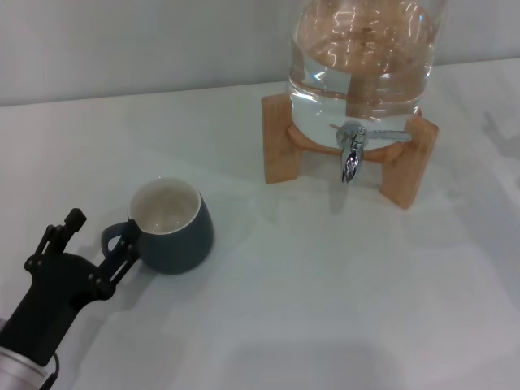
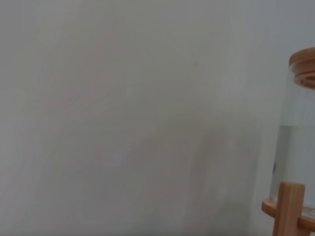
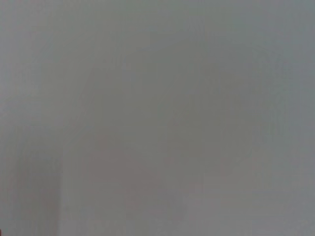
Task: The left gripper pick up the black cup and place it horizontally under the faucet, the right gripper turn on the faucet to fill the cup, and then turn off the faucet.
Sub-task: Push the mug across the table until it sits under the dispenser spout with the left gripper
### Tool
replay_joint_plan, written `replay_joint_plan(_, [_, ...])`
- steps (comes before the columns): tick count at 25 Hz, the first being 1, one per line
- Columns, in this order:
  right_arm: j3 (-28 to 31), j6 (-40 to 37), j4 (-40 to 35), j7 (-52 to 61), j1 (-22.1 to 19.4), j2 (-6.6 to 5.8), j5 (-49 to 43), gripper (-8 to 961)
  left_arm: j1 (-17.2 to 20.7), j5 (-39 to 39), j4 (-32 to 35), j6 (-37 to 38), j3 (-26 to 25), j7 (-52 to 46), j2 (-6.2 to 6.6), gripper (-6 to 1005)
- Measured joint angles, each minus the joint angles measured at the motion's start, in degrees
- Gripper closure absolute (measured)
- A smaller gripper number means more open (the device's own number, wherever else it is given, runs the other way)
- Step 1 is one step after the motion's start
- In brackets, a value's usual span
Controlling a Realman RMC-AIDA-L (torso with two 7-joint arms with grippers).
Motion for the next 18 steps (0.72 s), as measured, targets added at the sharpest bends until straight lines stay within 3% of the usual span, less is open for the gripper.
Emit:
replay_joint_plan(10, [0.01, -0.93, 0.38, -0.10, 0.08, 0.05, 0.00, 126, 3.11, -0.23, -0.91, -0.27, -0.09, 0.26, -0.02, 125])
replay_joint_plan(18, [0.01, -0.96, 0.33, -0.94, 0.08, 0.09, 0.00, 125, 1.72, -0.80, -1.25, -4.69, -0.51, -0.32, 0.08, 125])
